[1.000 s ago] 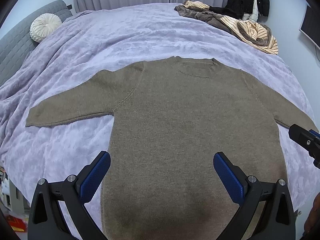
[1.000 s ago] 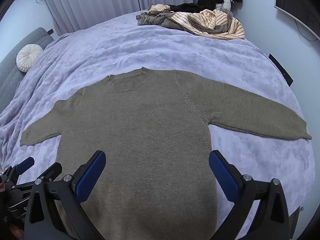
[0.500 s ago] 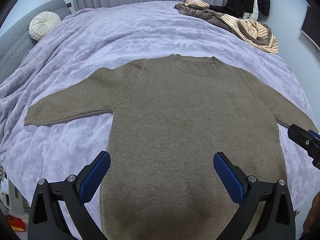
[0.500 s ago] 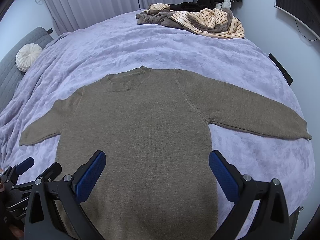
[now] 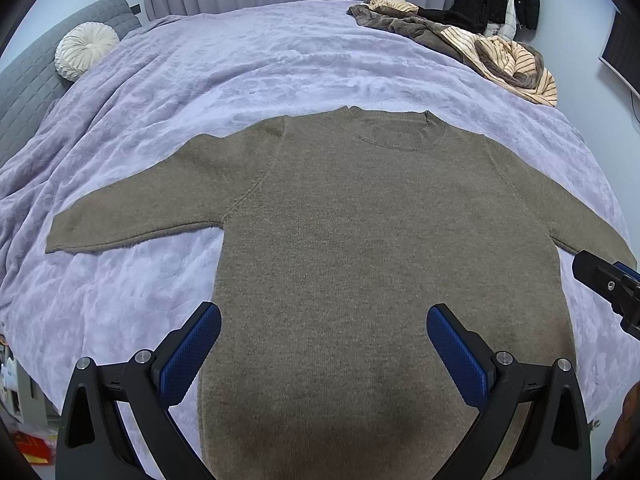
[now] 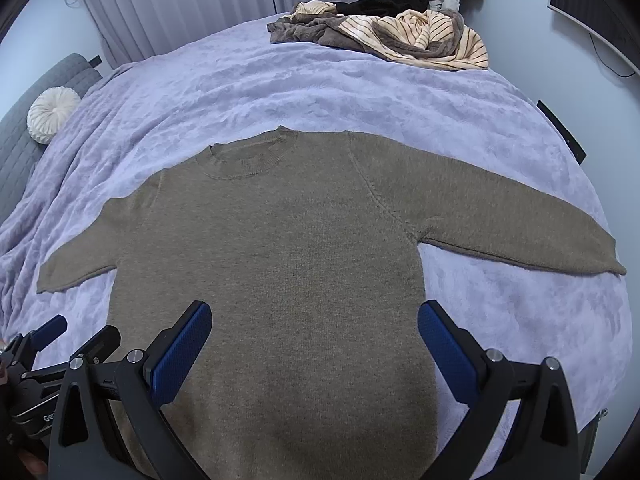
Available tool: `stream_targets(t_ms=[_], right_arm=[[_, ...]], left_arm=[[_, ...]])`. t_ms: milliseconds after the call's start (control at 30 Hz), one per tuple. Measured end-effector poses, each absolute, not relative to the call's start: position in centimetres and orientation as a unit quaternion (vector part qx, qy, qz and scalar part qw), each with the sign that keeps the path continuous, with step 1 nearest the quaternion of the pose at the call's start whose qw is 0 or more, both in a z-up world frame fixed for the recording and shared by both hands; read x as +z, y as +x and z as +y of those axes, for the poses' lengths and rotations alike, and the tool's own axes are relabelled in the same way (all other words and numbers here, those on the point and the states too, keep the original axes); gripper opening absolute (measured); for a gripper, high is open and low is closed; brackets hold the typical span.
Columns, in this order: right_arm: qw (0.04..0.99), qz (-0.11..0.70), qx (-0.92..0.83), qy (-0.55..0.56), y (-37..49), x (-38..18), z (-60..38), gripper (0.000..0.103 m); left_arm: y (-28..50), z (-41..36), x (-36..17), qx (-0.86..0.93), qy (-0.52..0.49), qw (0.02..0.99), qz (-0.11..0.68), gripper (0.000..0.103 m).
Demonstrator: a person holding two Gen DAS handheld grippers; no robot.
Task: Fold small clothes
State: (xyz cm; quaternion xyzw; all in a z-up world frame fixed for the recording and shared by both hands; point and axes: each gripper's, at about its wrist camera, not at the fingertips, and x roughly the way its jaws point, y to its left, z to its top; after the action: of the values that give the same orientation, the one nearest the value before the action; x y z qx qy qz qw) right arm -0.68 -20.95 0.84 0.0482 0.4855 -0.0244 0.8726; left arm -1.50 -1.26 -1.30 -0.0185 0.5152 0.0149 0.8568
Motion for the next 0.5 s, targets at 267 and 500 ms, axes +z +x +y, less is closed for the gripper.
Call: stream_targets(t_ms=[267,500], right_arm=[[0.866,0.497,-0.029,0.05,0.1,-0.1,-20.7,0.103],[0.86,0.506,-0.032,0.052,1.1,-0.7,-20.7,0.103]], left_arm=[[-0.3,-1.2,-2.0,0.008,-0.022,0.85,0.526,0.103],[0.8,-1.0,-2.6,0.001,-0.024,0.846,0.533,0.103]])
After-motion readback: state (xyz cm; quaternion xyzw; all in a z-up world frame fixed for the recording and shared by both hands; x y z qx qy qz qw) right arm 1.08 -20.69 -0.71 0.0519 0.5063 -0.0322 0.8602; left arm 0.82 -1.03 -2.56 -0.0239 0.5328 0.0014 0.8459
